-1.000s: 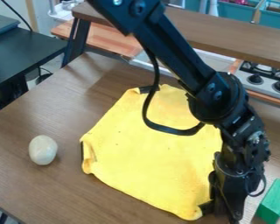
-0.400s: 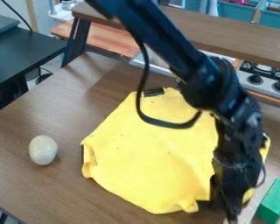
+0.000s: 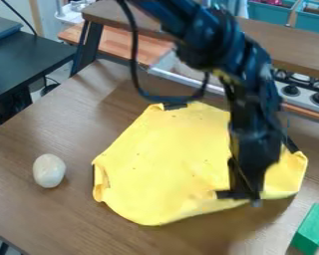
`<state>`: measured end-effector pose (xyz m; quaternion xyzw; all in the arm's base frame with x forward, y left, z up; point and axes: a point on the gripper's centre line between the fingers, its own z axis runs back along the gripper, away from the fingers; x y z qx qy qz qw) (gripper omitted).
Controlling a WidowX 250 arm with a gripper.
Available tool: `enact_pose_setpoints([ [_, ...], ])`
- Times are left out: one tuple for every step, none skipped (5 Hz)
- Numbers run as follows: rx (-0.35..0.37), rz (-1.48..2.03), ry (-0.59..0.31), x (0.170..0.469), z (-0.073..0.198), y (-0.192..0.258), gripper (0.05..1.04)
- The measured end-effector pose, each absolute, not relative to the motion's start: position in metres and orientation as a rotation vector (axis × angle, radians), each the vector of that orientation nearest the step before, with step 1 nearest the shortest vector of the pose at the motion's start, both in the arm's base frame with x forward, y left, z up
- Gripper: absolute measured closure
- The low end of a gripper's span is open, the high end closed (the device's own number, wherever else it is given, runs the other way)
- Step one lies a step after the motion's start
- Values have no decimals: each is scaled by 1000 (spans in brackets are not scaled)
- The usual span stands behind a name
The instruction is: Fold the cloth from bottom right to top left
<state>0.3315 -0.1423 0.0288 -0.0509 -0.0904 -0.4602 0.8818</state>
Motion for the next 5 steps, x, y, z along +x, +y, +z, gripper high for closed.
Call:
enact_pose_setpoints([
  [-120, -946, -196, 345, 42, -126, 1024],
  [-121, -928, -215, 361, 56, -108, 1024],
  [-128, -897, -223, 376, 59, -93, 1024],
  [-128, -872, -231, 393, 63, -75, 1024],
  [-132, -881, -230, 407, 67, -70, 1024],
])
